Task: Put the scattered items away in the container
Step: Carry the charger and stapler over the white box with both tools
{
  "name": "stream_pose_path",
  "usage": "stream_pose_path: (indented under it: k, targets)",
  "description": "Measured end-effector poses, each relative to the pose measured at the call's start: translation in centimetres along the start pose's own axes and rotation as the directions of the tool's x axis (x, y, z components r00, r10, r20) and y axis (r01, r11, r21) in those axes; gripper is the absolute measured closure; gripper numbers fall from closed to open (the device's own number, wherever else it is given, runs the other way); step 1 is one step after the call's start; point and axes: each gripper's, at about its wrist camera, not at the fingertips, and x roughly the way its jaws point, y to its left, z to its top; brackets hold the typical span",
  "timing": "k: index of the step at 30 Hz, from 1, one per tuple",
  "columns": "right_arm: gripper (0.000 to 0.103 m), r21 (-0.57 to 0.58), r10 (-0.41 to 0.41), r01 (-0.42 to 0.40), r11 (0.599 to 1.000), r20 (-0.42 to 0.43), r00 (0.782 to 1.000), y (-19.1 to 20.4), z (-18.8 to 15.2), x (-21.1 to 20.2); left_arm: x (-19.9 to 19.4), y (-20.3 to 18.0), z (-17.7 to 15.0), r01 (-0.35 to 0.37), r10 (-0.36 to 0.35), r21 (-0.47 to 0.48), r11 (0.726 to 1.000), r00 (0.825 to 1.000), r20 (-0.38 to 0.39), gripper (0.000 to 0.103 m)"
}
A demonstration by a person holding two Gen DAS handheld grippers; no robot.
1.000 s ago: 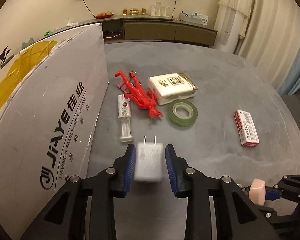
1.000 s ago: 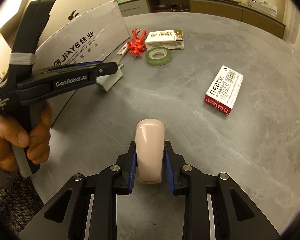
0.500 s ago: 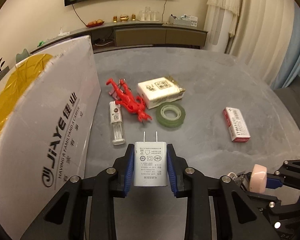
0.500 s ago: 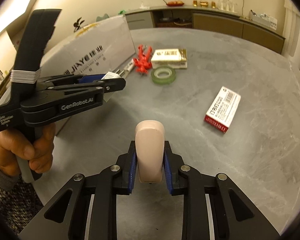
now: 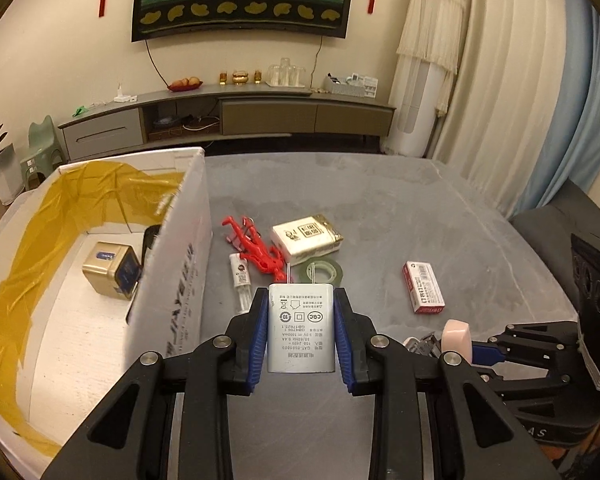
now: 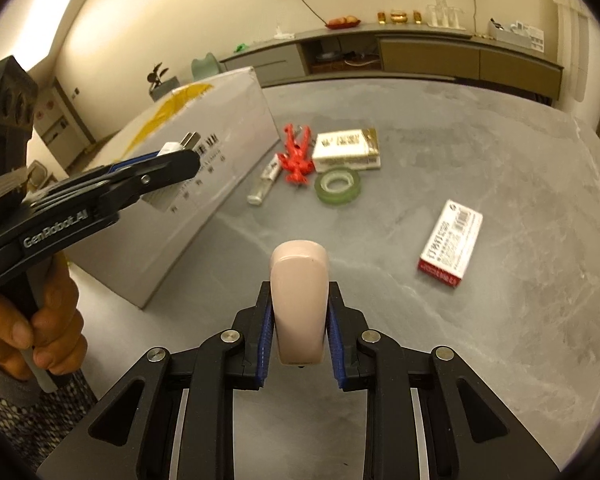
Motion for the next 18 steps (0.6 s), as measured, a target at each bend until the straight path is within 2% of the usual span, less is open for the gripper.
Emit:
stream_pose_path:
  k: [18]
  targets:
    - [0.078, -0.037, 0.064, -0.061, 0.997, 0.083, 0.994, 5.7, 2.9, -1.6, -6.5, 6.3, 1.1, 0.0, 0.016, -0.121, 0.993, 0.991, 0.135, 0.071]
